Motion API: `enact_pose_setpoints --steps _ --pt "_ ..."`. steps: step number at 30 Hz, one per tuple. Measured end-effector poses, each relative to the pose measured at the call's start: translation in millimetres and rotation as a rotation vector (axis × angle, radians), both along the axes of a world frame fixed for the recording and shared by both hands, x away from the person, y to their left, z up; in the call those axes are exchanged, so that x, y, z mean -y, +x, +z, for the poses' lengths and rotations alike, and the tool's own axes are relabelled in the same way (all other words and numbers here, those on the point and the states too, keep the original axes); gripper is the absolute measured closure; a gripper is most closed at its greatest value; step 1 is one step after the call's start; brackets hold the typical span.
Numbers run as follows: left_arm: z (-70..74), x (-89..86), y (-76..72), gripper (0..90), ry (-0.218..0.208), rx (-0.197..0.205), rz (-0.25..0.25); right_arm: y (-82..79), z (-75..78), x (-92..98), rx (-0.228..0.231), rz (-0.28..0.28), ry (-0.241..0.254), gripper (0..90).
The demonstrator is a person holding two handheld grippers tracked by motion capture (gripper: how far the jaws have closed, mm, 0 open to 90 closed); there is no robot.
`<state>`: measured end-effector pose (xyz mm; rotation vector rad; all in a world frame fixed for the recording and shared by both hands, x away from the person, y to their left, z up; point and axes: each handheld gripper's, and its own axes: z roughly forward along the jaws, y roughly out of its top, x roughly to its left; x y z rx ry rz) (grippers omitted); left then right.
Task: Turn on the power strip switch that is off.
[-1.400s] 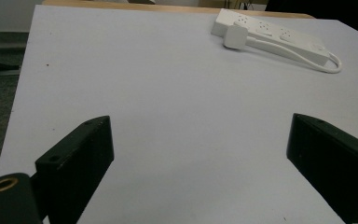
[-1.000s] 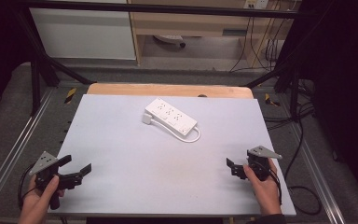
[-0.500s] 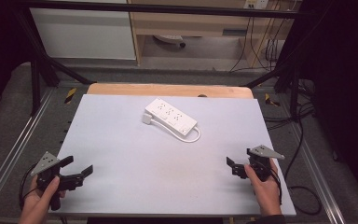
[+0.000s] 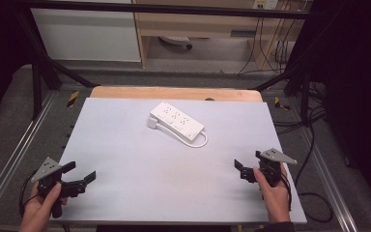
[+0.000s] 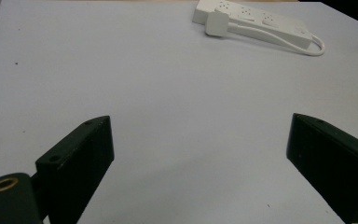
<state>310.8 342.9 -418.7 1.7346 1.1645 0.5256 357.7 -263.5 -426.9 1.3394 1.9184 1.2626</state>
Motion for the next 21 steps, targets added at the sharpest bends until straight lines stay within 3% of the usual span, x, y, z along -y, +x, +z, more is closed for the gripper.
enact_pose_setpoints --steps 10,18,21 --pt "0.2 4.0 -0.1 7.4 0.026 -0.001 -0.001 0.5 1.8 -4.9 -0.004 0.040 -0.003 5.0" --pt "0.6 3.2 -0.8 7.5 0.023 0.001 -0.004 -0.1 4.4 -10.4 0.003 0.058 -0.002 4.9" --pt "0.3 4.0 -0.6 7.5 0.031 -0.002 -0.002 -0.3 6.0 -11.7 0.007 0.061 0.017 4.7"
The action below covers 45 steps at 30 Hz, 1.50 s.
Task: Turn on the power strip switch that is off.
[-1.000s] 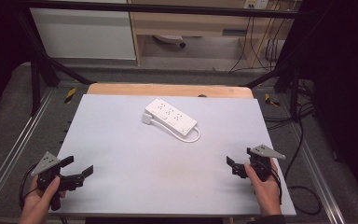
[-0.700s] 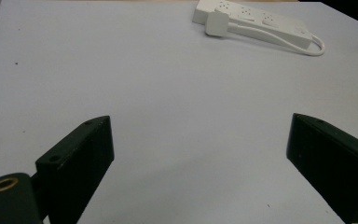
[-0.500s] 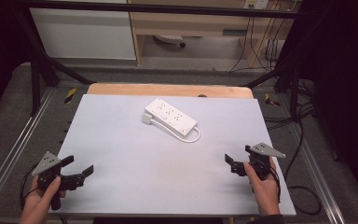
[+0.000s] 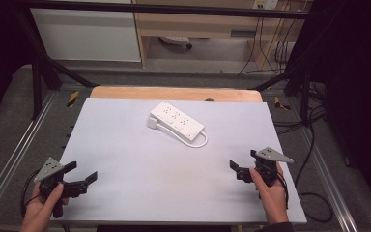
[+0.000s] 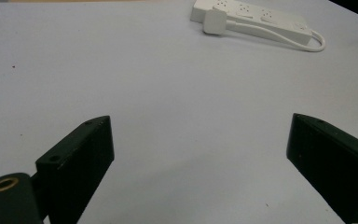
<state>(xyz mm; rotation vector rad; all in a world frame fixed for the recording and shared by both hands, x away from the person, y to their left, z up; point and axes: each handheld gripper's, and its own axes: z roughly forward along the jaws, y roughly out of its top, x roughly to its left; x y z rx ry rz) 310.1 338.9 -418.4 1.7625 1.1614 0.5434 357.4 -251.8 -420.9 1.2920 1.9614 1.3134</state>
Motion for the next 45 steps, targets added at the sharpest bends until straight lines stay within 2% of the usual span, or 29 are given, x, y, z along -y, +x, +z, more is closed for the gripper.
enact_pose_setpoints --steps 10,19,24,32,39,45 --pt "-0.9 -2.0 0.0 7.5 -0.006 -0.006 0.002 5.4 4.7 -10.7 0.008 0.024 0.000 4.2" --pt "-1.2 -1.0 0.1 7.5 0.005 -0.008 0.001 8.4 11.8 -17.1 0.026 0.040 -0.012 3.1" --pt "-1.0 -0.5 -0.2 7.5 0.009 -0.009 0.001 13.6 16.1 -18.3 0.028 0.037 -0.006 3.0" --pt "-1.6 -0.6 -0.3 7.5 0.004 -0.016 0.003 24.5 23.5 -27.7 0.035 0.039 -0.022 3.3" --pt "-3.4 3.6 7.5 7.6 0.013 -0.021 0.012 33.3 30.5 -38.3 0.046 0.047 -0.024 3.7" --pt "-5.4 9.9 13.9 8.0 0.028 -0.028 0.010 39.2 37.7 -39.8 0.057 0.047 -0.013 4.1"
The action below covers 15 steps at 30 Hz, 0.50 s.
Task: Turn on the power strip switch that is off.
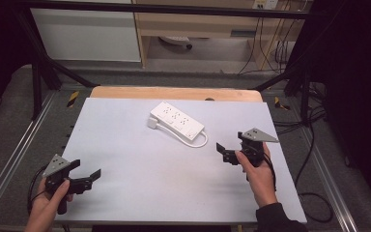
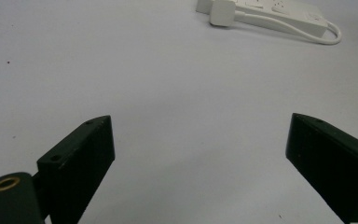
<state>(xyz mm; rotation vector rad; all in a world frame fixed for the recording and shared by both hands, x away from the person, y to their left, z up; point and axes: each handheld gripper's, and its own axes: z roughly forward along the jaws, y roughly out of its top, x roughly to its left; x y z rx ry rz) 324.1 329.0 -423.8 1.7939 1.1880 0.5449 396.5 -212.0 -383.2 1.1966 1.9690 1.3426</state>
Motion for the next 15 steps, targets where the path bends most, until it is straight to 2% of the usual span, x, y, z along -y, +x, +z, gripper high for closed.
enact_pose_setpoints --steps 6,9,15 --pt "-1.0 5.6 18.1 7.9 0.008 0.005 -0.004 7.4 7.1 -1.5 -0.004 -0.002 -0.008 4.6" --pt "-3.3 7.7 26.0 8.1 -0.002 -0.002 -0.008 11.5 11.6 -3.1 0.000 0.001 -0.018 4.6" --pt "-3.7 9.0 23.7 8.3 -0.001 -0.008 -0.018 19.3 21.1 -8.1 -0.003 0.008 -0.015 4.8"
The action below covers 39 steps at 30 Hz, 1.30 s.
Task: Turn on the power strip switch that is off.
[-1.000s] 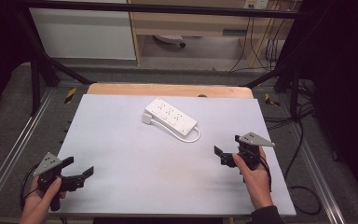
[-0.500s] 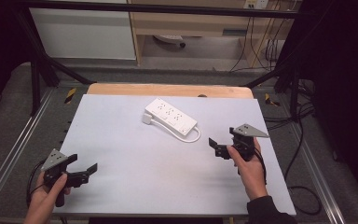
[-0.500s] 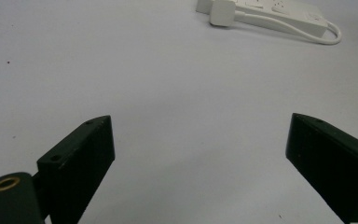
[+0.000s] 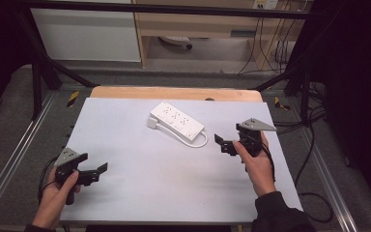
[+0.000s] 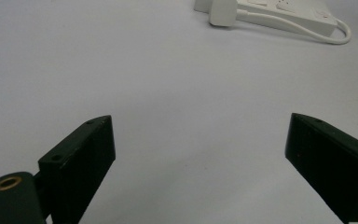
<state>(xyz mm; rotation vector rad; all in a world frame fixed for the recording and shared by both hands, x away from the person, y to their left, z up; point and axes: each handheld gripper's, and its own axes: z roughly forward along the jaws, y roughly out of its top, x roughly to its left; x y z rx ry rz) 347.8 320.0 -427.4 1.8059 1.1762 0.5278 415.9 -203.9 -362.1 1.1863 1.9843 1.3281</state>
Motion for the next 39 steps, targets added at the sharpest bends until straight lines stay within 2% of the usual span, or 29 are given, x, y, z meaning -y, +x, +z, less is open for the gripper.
enact_pose_setpoints --steps 9,12,17,39 --pt "0.1 -2.9 -4.2 8.6 -0.001 -0.012 0.005 15.7 16.6 -14.5 0.017 0.017 -0.019 4.9" --pt "0.1 -4.2 -4.9 8.7 -0.002 -0.013 0.009 24.4 20.8 -18.6 0.017 0.019 -0.012 5.0" --pt "-0.2 -4.1 -5.3 8.7 0.000 -0.016 0.004 34.0 23.9 -22.2 0.016 0.017 0.004 5.1" --pt "-0.4 -2.4 -5.1 6.6 -0.007 -0.031 0.004 61.2 35.1 -36.8 0.018 0.016 -0.005 3.3"
